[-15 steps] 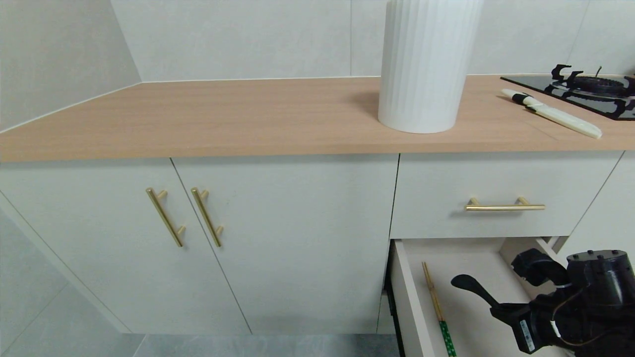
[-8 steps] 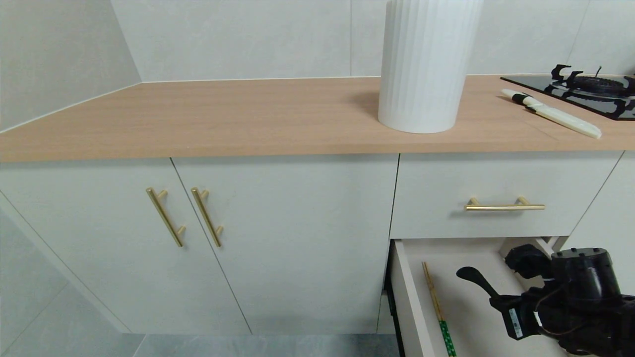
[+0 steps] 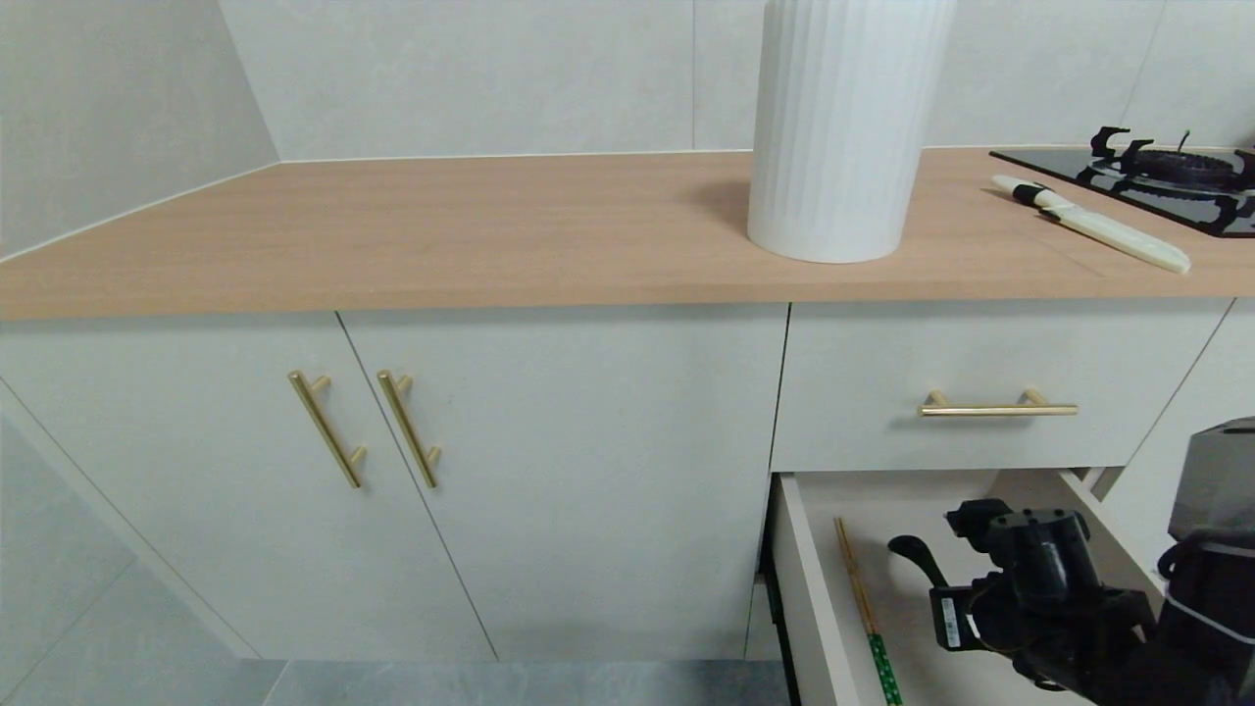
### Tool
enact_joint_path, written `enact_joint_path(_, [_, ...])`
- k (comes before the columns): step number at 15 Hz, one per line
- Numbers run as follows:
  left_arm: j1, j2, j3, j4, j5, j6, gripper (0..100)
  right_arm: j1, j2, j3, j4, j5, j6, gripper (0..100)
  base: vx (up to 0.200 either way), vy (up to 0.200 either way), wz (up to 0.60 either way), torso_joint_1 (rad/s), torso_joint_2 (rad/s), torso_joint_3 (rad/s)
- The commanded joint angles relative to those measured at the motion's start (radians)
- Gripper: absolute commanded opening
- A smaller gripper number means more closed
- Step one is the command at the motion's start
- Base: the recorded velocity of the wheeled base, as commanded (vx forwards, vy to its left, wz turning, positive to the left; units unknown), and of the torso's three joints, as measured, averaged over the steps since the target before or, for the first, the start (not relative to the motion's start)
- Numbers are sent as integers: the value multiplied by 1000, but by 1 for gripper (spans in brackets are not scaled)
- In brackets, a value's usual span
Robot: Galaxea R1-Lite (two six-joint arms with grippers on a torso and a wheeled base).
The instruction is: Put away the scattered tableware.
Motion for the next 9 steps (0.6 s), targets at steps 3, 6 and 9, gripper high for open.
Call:
enact_joint_path(3, [0, 0, 0, -1, 0, 0, 100, 2, 147, -3, -92, -35, 8, 0, 0, 0, 0, 0, 0, 0])
enact_joint_path(6, [0, 0, 0, -1, 0, 0, 100, 2, 144, -3, -93, -35, 9, 0, 0, 0, 0, 0, 0, 0])
enact_joint_path(9, [0, 0, 0, -1, 0, 0, 100, 2, 138, -3, -95, -43, 9, 0, 0, 0, 0, 0, 0, 0])
